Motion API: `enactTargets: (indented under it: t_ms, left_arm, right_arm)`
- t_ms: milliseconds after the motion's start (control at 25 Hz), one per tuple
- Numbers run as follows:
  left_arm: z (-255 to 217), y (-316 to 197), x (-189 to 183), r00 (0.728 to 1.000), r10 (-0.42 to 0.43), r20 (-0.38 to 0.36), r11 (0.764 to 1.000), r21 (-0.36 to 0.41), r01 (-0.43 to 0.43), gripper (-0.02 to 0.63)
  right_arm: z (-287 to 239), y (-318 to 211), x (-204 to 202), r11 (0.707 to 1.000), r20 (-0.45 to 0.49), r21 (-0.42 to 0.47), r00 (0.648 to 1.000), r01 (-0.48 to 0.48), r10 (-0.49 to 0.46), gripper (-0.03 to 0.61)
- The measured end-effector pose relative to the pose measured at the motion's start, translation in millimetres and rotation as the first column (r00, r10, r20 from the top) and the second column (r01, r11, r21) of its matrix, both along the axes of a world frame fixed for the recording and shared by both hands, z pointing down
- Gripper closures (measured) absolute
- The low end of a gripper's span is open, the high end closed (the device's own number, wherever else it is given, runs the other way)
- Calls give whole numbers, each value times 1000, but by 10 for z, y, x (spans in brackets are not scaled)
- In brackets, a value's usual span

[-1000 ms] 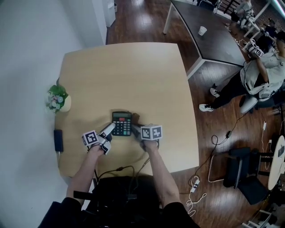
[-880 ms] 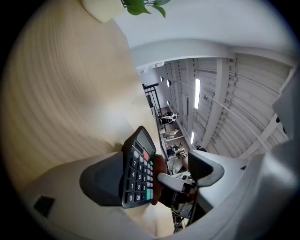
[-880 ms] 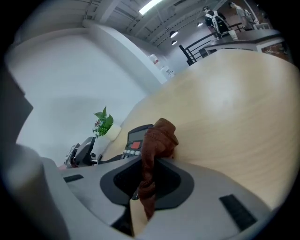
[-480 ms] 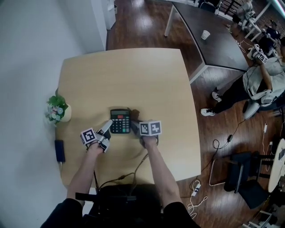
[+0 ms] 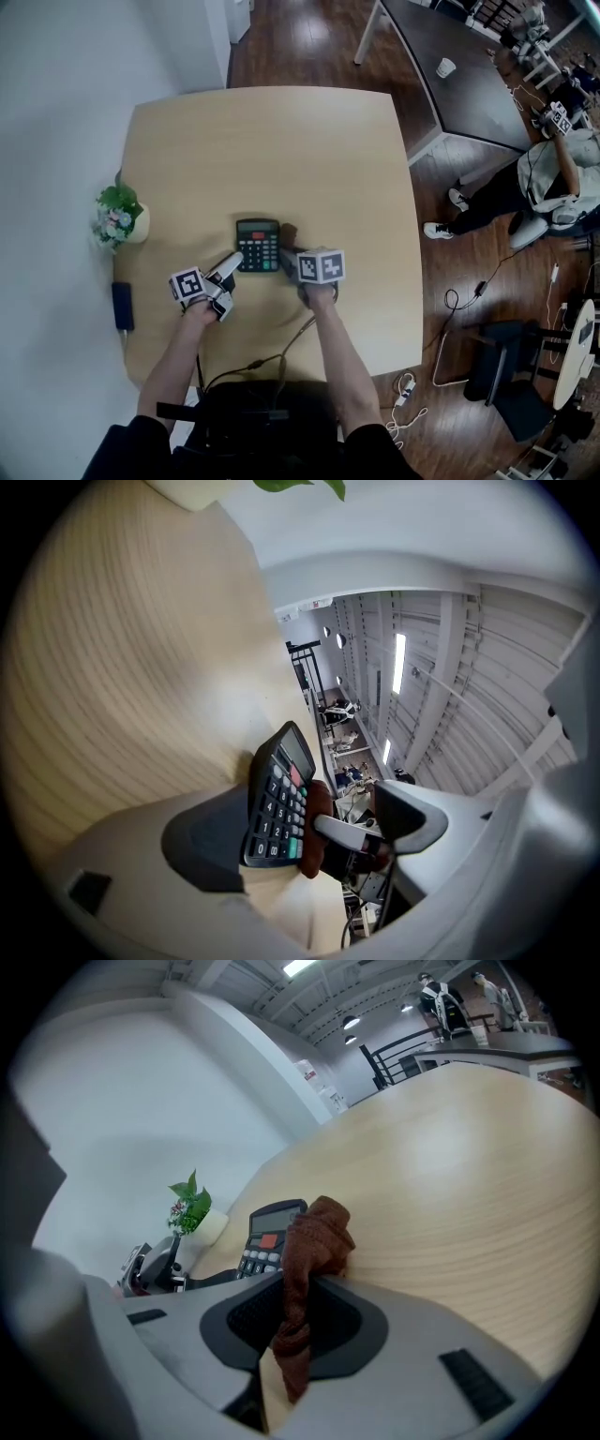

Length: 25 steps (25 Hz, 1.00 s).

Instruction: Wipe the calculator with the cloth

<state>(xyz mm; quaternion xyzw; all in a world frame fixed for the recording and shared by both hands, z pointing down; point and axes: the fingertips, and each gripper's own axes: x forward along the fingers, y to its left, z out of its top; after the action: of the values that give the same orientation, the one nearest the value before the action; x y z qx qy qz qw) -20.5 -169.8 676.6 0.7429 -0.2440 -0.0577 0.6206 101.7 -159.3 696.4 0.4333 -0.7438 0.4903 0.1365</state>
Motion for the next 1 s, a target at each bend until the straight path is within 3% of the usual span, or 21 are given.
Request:
enactTargets:
  t_ms: [120, 240, 360, 480, 560, 680, 840, 1000]
  left_arm:
    - [39, 7, -4, 1000, -3, 25, 1000, -8, 3, 186]
    - [-21, -5, 39, 999, -15, -40, 1000, -13, 15, 184]
    - [14, -21, 16, 1000, -12, -29, 1000, -3, 12, 186]
    - [-40, 18, 36, 998, -13, -66, 1000, 3, 14, 186]
    - [-154, 134, -11, 994, -16, -108, 1000, 7, 17, 186]
    - [-433, 369, -202, 983, -38, -182, 998, 36, 45, 192]
    - [-768, 791, -532, 957, -54, -284, 996, 59, 74, 243]
    - [-1011, 1079, -926, 927, -77, -367, 989, 90, 118, 295]
  right_arm:
    - [11, -21, 20, 1000, 12, -5, 1000, -3, 3, 517]
    - [24, -24, 8, 1000, 21, -12, 1000, -6, 6, 517]
    - [34, -21, 21, 1000, 38, -6, 999, -17, 17, 515]
    - [-25, 17, 160, 994, 105, 12, 989, -110, 108, 516]
    - [-134, 189, 333, 974, 180, 19, 959, -225, 218, 517]
    - [-417, 755, 637, 908, 341, 29, 858, -417, 384, 517]
    - [-743, 1991, 890, 763, 573, -49, 607, -645, 550, 517]
    - [-887, 3163, 1139, 618, 586, -20, 491, -786, 644, 518]
